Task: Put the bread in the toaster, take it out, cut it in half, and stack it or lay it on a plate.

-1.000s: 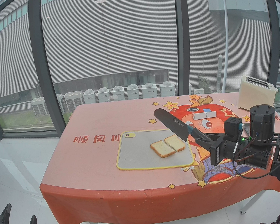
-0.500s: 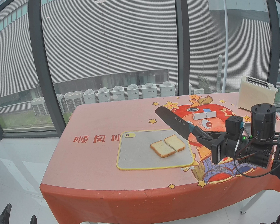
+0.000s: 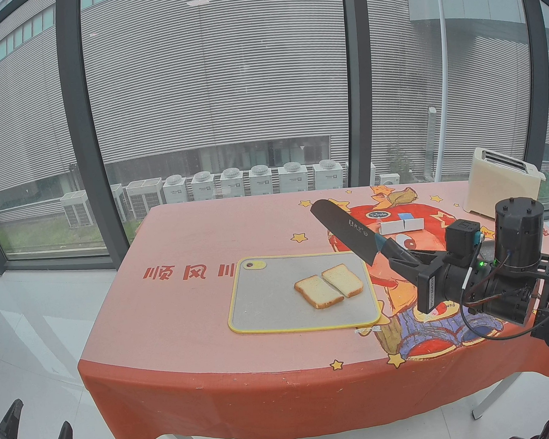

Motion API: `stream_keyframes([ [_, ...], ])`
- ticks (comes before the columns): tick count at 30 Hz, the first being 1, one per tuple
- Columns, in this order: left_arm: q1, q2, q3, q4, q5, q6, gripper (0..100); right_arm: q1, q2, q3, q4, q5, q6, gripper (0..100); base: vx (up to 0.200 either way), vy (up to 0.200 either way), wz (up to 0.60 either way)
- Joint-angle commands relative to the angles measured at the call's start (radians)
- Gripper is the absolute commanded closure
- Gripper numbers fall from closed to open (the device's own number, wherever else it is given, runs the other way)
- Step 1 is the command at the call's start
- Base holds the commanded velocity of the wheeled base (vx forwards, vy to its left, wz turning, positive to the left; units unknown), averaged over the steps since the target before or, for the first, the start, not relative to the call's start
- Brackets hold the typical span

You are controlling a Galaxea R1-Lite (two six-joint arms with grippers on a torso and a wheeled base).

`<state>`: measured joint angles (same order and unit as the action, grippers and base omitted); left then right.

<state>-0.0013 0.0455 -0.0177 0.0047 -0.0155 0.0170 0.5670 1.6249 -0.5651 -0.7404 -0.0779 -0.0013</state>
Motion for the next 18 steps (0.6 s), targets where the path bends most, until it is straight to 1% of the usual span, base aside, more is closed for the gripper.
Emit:
stream_keyframes([
  [1,0.0,0.004,0.018,0.0,0.0,0.0,0,-0.001,0.0,-0.004,0.0,-0.005,0.0,100,0.0,0.0,0.0],
  [8,0.0,0.004,0.018,0.0,0.002,0.0,0,-0.016,0.003,-0.013,0.0,-0.02,0.001,100,0.0,0.0,0.0],
  [15,0.0,0.004,0.018,0.0,0.002,0.0,0,-0.042,0.009,-0.03,0.001,-0.025,0.001,100,0.0,0.0,0.0],
  [16,0.0,0.004,0.018,0.0,0.0,0.0,0,-0.044,0.009,-0.032,0.006,-0.028,0.001,100,0.0,0.0,0.0],
  [18,0.0,0.004,0.018,0.0,0.002,0.0,0,-0.045,0.01,-0.038,0.007,-0.048,0.003,100,0.0,0.0,0.0],
])
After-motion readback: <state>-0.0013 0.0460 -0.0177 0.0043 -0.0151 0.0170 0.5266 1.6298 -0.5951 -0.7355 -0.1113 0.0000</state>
